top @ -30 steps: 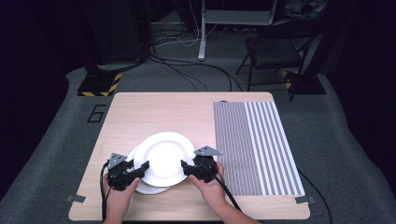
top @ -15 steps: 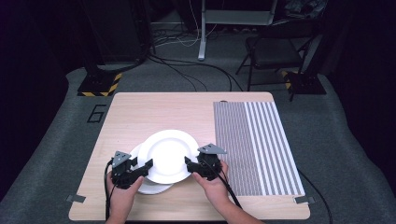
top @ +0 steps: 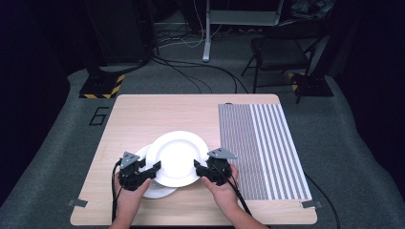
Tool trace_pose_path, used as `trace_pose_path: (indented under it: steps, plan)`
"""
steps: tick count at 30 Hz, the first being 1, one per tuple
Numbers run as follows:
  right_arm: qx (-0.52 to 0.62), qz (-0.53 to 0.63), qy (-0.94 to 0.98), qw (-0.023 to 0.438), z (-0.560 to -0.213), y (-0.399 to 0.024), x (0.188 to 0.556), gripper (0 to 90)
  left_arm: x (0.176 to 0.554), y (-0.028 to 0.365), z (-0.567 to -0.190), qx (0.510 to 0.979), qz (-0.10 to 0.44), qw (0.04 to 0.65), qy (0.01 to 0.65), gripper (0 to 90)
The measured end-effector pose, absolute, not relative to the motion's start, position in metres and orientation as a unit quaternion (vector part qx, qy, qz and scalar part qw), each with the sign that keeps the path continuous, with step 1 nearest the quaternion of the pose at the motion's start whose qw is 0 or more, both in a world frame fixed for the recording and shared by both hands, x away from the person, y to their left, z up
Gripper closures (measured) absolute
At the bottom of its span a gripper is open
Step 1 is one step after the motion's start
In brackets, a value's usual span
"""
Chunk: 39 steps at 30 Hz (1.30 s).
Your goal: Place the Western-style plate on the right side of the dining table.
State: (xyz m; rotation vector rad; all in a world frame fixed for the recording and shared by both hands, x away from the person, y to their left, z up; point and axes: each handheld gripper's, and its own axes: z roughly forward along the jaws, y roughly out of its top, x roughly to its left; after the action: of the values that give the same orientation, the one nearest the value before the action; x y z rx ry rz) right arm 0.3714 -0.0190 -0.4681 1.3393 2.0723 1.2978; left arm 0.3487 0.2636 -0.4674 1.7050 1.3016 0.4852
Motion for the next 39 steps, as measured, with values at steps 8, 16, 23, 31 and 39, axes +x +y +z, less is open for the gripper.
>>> trace_pose_path:
  steps: [8, 16, 23, 31, 39]
  plan:
    - [0.481, 0.456, 0.726, 0.183, -0.467, -0.029, 0.368, 40.2, 0.356, 0.255, -0.465, 0.696, 0.191, 0.461, 0.516, 43.5]
    - [0.493, 0.454, 0.717, 0.191, -0.466, -0.041, 0.364, 40.2, 0.363, 0.243, -0.465, 0.705, 0.182, 0.465, 0.504, 43.6]
    - [0.499, 0.451, 0.712, 0.201, -0.466, -0.049, 0.361, 40.2, 0.367, 0.236, -0.464, 0.710, 0.176, 0.467, 0.496, 43.6]
    - [0.511, 0.446, 0.707, 0.198, -0.467, -0.056, 0.360, 40.2, 0.373, 0.229, -0.459, 0.712, 0.169, 0.475, 0.488, 44.2]
    - [0.515, 0.451, 0.697, 0.211, -0.453, -0.064, 0.362, 40.5, 0.377, 0.223, -0.453, 0.716, 0.164, 0.478, 0.482, 45.0]
